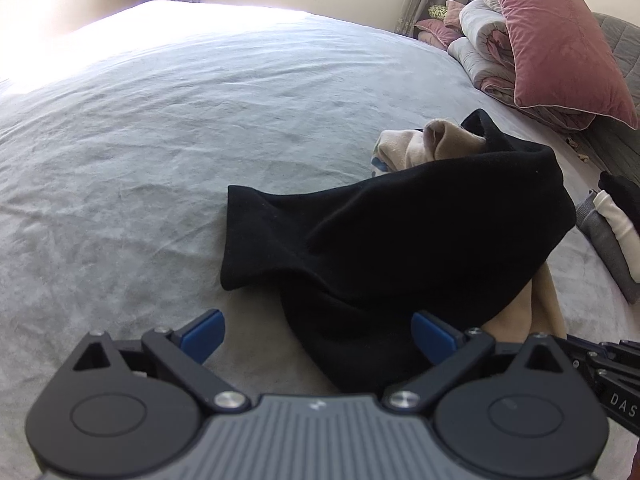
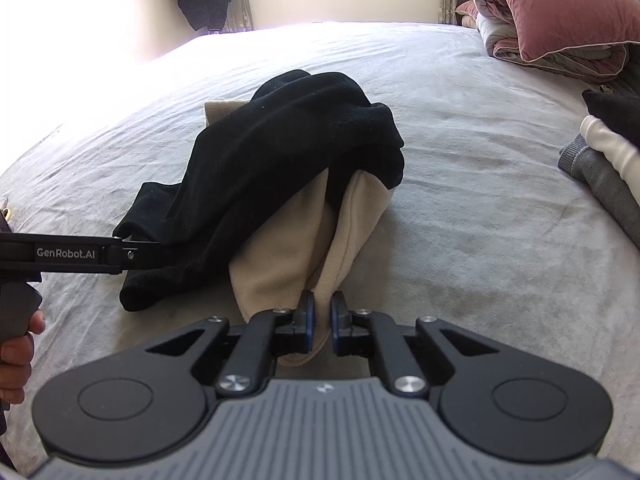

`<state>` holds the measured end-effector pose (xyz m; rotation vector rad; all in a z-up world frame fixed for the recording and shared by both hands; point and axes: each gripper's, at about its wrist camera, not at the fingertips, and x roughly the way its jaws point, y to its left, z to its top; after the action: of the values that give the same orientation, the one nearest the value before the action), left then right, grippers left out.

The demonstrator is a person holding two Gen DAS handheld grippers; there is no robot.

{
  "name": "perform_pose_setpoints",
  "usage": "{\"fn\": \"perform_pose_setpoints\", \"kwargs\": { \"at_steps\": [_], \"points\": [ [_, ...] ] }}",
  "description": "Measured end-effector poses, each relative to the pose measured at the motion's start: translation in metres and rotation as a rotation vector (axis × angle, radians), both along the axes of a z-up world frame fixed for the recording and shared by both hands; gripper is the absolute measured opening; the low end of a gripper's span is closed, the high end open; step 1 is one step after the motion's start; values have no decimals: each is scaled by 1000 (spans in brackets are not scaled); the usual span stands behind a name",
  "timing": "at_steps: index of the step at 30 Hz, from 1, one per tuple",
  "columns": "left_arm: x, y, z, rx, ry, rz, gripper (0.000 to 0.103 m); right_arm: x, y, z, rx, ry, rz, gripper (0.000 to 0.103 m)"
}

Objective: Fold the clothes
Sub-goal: 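Lower the right gripper onto the beige garment edge and close it, then close the left gripper on the black garment while the right gripper holds the beige edge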

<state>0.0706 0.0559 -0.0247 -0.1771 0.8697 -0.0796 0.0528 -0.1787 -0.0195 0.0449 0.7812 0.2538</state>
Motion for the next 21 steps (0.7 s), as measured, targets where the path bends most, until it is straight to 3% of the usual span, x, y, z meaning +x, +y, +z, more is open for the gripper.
{"fn": "perform_pose_setpoints", "kwargs": {
  "at_steps": [5, 7, 8, 15, 17, 19, 21],
  "points": [
    [7, 4, -4, -46, 24, 2, 97, 2, -3, 3, 20, -44, -1, 26],
    [9, 4, -6, -62, 31, 1, 94, 2, -5, 6, 23, -71, 2, 56],
    [10, 4, -7, -69, 34, 2, 94, 1, -6, 7, 24, -85, 2, 60],
    [15, 3, -7, -76, 24, 14, 81, 4, -8, 4, 25, -91, -14, 61],
    [15, 5, -7, -70, 22, 20, 73, 5, -8, 3, 29, -87, -17, 61],
    [15, 8, -7, -72, 21, 32, 56, 5, -6, 3, 31, -92, -18, 62],
    [14, 13, -7, -84, 23, 45, 49, 4, -3, 5, 31, -101, -19, 63]
  ]
}}
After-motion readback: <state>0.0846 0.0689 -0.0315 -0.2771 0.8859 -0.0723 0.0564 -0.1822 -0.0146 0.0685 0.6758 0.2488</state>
